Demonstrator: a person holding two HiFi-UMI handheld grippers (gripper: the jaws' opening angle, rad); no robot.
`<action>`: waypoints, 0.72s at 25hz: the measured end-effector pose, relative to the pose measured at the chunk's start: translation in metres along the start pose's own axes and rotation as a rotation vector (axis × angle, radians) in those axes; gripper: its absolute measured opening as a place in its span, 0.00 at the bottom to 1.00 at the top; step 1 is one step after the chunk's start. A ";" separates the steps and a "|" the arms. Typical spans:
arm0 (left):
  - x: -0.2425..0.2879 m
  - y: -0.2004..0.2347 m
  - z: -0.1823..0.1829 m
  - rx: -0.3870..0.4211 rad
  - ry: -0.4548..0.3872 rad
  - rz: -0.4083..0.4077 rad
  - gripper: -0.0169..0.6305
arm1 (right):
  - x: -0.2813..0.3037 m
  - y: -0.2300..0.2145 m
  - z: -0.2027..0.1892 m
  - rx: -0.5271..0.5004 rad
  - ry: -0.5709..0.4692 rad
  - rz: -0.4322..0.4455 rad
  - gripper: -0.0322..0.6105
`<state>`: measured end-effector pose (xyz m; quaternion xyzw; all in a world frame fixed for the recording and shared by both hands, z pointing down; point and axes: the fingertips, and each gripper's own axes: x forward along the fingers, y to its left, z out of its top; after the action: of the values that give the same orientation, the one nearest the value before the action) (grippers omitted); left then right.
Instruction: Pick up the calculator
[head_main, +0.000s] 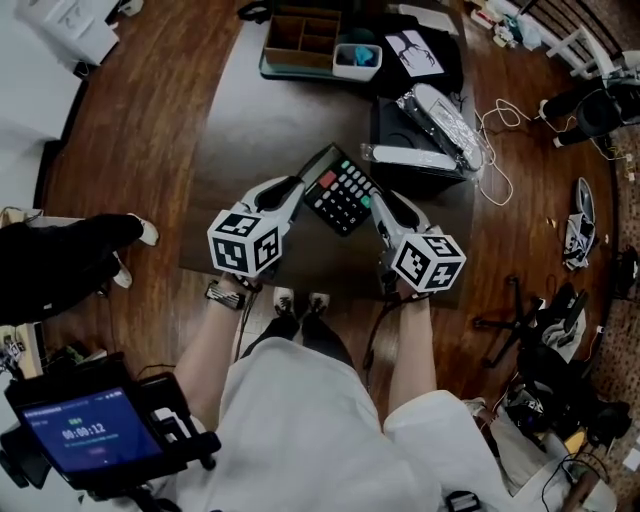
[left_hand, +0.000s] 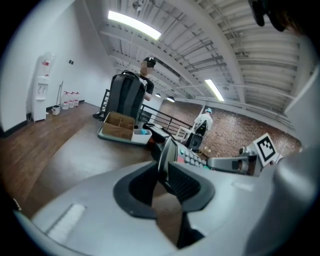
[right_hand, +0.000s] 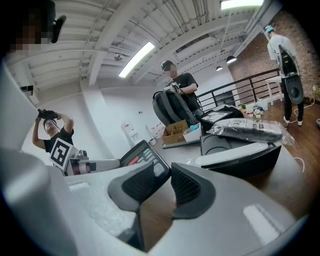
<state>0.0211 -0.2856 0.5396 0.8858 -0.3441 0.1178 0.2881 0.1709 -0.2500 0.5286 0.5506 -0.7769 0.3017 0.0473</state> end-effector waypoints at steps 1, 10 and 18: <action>0.000 0.000 0.004 0.002 -0.009 -0.001 0.15 | 0.000 0.001 0.004 -0.005 -0.007 0.000 0.23; -0.032 -0.022 0.046 0.005 -0.123 -0.018 0.15 | -0.028 0.034 0.051 -0.052 -0.114 0.033 0.22; -0.052 -0.039 0.090 0.102 -0.229 -0.024 0.14 | -0.041 0.054 0.092 -0.135 -0.212 0.049 0.22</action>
<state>0.0106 -0.2871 0.4295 0.9110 -0.3578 0.0297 0.2028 0.1626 -0.2529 0.4145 0.5557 -0.8094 0.1900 -0.0058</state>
